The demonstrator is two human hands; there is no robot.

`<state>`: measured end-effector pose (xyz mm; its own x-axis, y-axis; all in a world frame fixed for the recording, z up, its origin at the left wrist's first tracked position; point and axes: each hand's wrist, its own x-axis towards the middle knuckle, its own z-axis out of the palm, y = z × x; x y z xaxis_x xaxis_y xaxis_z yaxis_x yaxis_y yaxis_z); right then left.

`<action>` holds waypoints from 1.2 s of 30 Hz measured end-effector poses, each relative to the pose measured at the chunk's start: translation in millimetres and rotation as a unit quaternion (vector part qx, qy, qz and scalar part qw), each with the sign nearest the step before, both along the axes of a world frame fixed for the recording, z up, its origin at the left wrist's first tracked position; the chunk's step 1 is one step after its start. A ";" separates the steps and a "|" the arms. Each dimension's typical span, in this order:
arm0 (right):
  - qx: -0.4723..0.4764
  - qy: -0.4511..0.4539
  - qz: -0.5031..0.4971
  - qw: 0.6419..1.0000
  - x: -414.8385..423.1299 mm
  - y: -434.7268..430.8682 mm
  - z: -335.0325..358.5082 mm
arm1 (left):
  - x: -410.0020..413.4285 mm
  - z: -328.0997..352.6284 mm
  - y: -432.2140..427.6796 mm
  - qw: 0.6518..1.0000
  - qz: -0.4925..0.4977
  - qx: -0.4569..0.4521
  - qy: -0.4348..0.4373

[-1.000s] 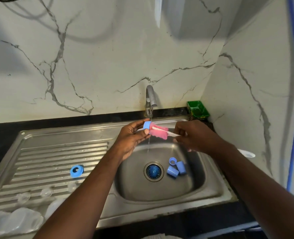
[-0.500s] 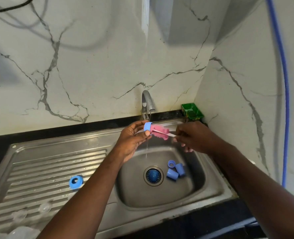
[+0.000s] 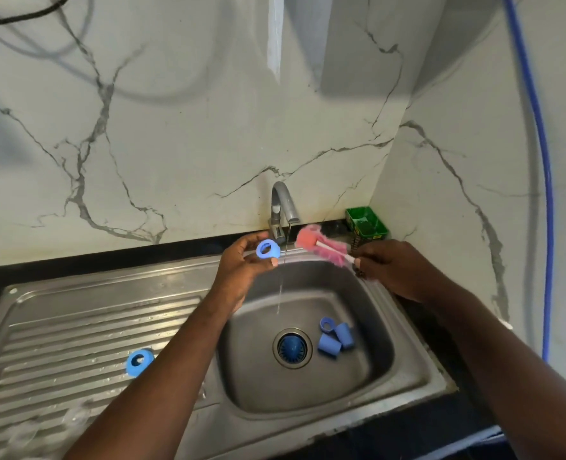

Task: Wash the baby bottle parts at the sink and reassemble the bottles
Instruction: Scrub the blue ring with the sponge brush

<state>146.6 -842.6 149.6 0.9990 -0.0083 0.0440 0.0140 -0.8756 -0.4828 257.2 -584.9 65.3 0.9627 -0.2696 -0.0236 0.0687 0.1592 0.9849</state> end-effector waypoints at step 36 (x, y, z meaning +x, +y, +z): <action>-0.082 -0.019 -0.366 0.927 -80.8 -107.1 -149.6 | -64.9 -73.4 -114.4 0.967 -0.176 0.183 0.035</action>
<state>65.8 -949.6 0.0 0.7256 -0.6737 0.1400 -0.5985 -0.7183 -0.3548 192.3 -699.4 -8.1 0.8055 -0.5411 -0.2418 0.1245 -0.2444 0.9616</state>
